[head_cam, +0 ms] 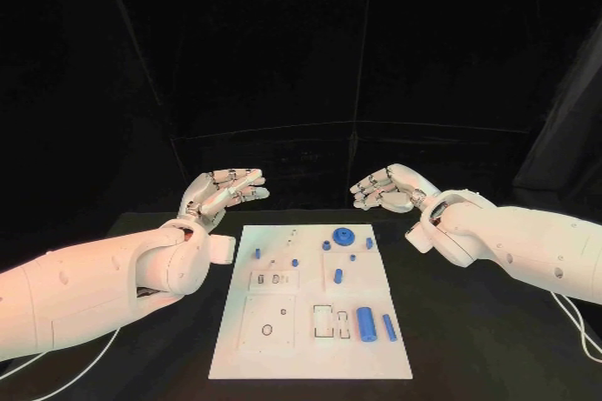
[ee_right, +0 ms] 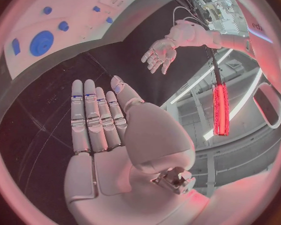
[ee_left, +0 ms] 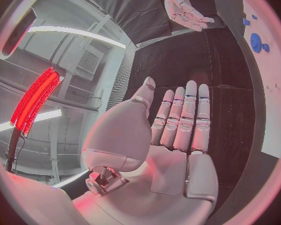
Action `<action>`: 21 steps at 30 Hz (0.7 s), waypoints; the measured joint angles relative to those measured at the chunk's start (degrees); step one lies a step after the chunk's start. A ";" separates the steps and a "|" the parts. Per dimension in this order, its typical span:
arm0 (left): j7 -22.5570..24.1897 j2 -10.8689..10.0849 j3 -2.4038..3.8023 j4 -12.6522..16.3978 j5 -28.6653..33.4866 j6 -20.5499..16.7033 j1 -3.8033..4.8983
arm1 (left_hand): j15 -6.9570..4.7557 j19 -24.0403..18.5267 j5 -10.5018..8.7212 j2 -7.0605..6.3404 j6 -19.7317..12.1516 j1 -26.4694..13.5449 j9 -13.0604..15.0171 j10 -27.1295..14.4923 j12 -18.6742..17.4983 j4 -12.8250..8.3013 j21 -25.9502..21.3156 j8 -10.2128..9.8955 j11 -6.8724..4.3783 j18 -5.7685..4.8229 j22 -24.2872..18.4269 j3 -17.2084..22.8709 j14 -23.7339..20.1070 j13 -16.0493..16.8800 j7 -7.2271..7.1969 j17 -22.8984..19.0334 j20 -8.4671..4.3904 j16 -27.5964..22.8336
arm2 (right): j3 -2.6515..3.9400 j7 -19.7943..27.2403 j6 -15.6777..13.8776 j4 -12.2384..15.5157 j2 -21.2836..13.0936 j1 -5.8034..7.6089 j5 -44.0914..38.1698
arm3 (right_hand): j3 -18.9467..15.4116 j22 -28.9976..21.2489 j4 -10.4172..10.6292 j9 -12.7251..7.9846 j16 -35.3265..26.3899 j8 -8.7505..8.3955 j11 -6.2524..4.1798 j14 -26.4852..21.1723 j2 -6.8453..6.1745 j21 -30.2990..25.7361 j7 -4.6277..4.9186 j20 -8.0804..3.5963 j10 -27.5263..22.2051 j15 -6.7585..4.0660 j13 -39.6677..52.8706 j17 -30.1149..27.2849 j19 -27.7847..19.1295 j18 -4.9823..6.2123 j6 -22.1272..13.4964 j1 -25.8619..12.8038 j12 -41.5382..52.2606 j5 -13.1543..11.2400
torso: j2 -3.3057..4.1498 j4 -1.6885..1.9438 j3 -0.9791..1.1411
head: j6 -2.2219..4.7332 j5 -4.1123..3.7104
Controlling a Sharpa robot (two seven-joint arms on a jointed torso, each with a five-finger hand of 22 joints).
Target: Assemble the parts on the task board
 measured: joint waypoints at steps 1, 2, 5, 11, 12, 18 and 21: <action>0.01 -0.27 0.00 0.40 -0.20 0.12 0.03 | -0.02 0.17 0.00 0.00 0.27 0.00 -0.05 0.38 0.00 -0.03 0.00 0.00 -0.13 0.00 0.00 0.03 0.41 0.00 -0.06 0.05 -0.17 0.00 | 0.02 -0.80 0.03 -0.14 0.17 0.10 -1.97 | 0.23 0.37 -0.01 0.00 0.17 0.00 -0.13 0.75 0.00 0.69 -0.11 -0.23 0.50 -0.26 0.00 0.08 0.23 0.00 0.44 -0.04 -0.19 0.16 | 0.21 0.05 0.00 | 0.08 -0.04; 0.02 -0.55 0.00 0.81 -0.41 0.24 0.03 | -0.23 0.71 0.00 0.00 0.71 0.00 -0.17 1.05 0.00 -0.20 0.11 0.00 -0.32 0.00 -0.01 -0.14 1.01 0.00 -0.13 0.14 -0.28 0.00 | 0.04 -1.62 0.07 -0.22 0.35 0.19 -4.01 | 0.60 1.04 -0.03 0.00 0.23 0.00 -0.37 2.05 -0.23 1.90 -0.28 -0.66 1.33 -0.61 0.00 0.31 0.66 0.00 1.09 -0.25 -0.42 0.34 | 0.51 0.14 0.00 | 0.15 -0.08; 0.04 -1.57 0.00 2.42 -1.01 0.60 0.03 | -0.61 1.35 0.00 0.00 1.11 0.00 -0.46 2.26 0.00 -0.60 0.23 -0.26 -0.86 -0.01 -0.15 -0.22 2.00 -0.08 -0.52 0.28 -0.74 0.00 | 0.13 -4.47 0.32 -0.27 0.98 0.47 -10.64 | 1.72 3.44 -0.08 0.00 1.28 -0.41 -1.10 6.26 -1.37 6.08 -0.89 -1.81 3.73 -1.78 0.03 1.24 2.07 0.00 2.75 -0.65 -1.14 0.34 | 1.14 0.35 0.00 | 0.40 -0.14; 0.07 -3.36 0.00 5.97 -1.86 1.33 0.03 | -0.81 1.75 0.00 0.00 1.61 0.00 -0.66 2.66 -0.43 -1.21 0.23 -0.58 -0.85 -0.02 -0.28 -0.04 2.20 -0.14 -0.59 0.35 -0.73 0.00 | 0.18 -10.12 1.48 -0.30 2.51 0.62 -23.31 | 3.21 7.29 -0.06 -0.04 3.93 -1.15 -2.29 13.18 -2.88 12.81 -1.67 -3.48 6.51 -3.55 0.12 3.73 4.32 -0.01 4.62 -1.71 -1.92 0.34 | 2.79 0.93 -0.10 | 0.99 -0.46; 0.08 -3.57 0.00 6.43 -1.96 1.44 0.03 | -0.81 1.75 0.00 0.00 1.60 0.00 -0.66 2.66 -0.43 -1.22 0.23 -0.62 -0.85 -0.01 -0.32 -0.05 2.20 -0.14 -0.59 0.35 -0.73 0.00 | 0.19 -10.83 1.71 -0.30 2.75 0.63 -24.97 | 4.18 9.46 -0.01 -0.06 6.07 -1.75 -2.83 15.42 -3.81 16.57 -2.04 -4.23 7.48 -4.37 0.12 5.68 5.77 -0.01 5.55 -2.65 -2.54 -0.15 | 3.04 1.03 -0.13 | 1.11 -0.53; 0.10 -4.42 -0.02 8.69 -2.34 2.08 0.03 | -0.81 1.75 0.00 0.00 1.60 0.00 -0.68 2.86 -0.43 -1.22 0.23 -0.62 -1.06 -0.02 -0.35 -0.05 2.20 -0.21 -0.59 0.35 -0.73 0.00 | 0.23 -14.27 3.11 0.00 3.90 0.67 -33.47 | 6.28 13.07 0.05 -0.07 13.52 -3.04 -3.14 16.82 -5.51 23.03 -2.31 -4.92 6.83 -5.19 0.16 11.13 7.35 0.05 5.98 -4.34 -2.74 -1.15 | 4.72 1.61 -0.31 | 1.75 -0.92; 0.10 -4.57 -0.02 9.20 -2.44 2.28 0.03 | -0.81 1.75 0.00 0.00 1.60 0.00 -0.74 2.86 -0.69 -1.31 0.23 -0.62 -1.06 -0.02 -0.40 0.05 2.19 -0.21 -0.59 0.35 -0.73 0.00 | 0.26 -15.08 3.55 0.15 4.35 0.67 -35.66 | 7.09 14.16 0.14 -0.07 17.92 -3.21 -3.07 16.82 -5.87 25.02 -2.47 -4.79 5.79 -5.19 0.23 13.61 7.86 0.89 5.83 -4.71 -2.74 -1.26 | 5.35 1.82 -0.37 | 1.97 -1.10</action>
